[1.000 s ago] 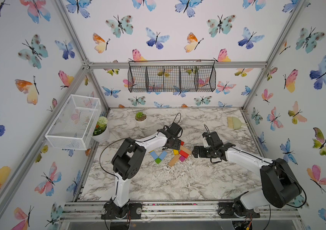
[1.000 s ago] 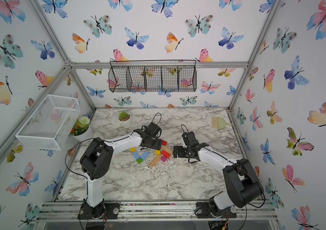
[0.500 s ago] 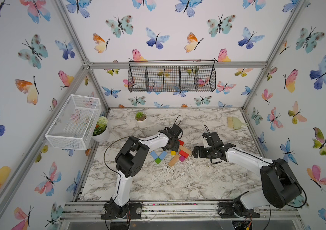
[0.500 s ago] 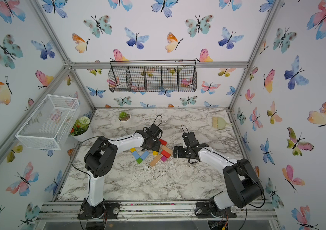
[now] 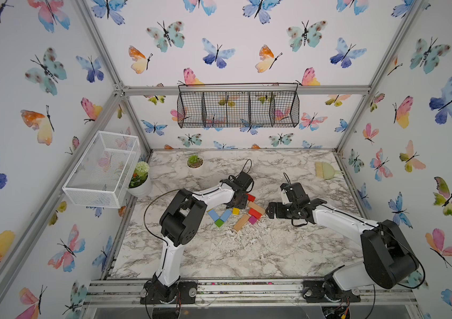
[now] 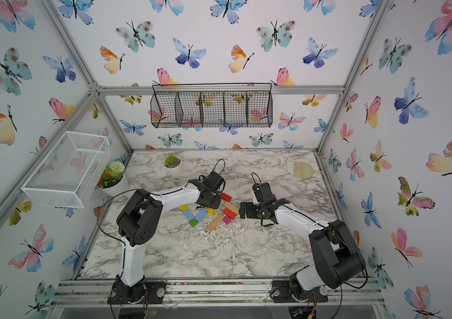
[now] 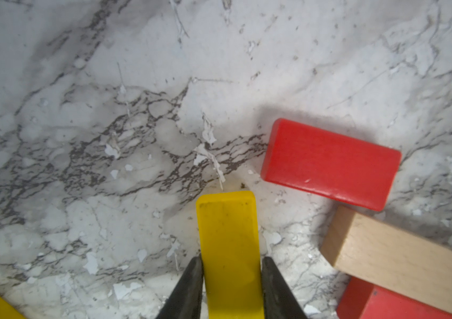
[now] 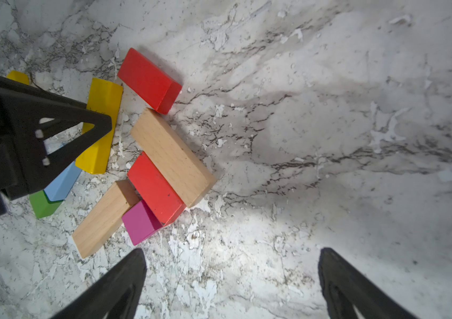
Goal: Assemble the letter v with building blocks
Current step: Pick up the building block from the center of the board.
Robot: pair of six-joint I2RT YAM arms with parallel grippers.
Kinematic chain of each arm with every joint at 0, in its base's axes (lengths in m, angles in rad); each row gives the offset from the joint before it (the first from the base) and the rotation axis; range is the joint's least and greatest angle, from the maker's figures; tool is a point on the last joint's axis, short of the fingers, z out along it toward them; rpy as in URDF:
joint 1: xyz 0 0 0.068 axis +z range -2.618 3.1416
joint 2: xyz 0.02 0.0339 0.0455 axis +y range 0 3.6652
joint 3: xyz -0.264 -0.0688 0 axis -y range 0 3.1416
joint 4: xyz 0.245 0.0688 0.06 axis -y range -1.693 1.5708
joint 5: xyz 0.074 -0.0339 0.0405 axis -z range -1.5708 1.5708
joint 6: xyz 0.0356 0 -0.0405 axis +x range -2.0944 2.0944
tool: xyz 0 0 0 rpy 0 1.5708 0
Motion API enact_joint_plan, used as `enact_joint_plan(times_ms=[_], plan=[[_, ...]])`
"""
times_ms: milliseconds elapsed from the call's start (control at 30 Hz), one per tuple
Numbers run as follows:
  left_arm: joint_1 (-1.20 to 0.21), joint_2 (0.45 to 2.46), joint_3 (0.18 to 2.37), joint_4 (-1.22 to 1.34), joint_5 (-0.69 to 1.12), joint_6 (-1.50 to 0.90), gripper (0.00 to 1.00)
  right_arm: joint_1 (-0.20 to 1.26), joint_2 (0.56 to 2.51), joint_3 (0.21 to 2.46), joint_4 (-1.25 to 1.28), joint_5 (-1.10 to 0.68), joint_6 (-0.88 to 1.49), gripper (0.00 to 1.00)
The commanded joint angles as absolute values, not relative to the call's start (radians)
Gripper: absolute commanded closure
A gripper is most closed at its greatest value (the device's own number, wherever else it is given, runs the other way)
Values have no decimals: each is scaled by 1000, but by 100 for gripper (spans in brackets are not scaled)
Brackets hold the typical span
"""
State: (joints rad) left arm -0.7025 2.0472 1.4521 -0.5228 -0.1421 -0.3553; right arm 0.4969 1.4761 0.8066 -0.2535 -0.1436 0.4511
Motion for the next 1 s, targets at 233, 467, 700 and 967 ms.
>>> enact_joint_plan(times_ms=[233,467,700,967], plan=[[-705,2077,1474,-555,-164,-334,68,492,1472,798,-253,-156,440,1],[-705,2085,1478,-558,-173,-336,58,493,1473,802,-256,-159,439,1],[-704,2090,1482,-555,-161,-336,65,492,1470,801,-259,-157,438,1],[-706,2079,1505,-558,-149,-331,68,492,1470,801,-263,-150,437,1]])
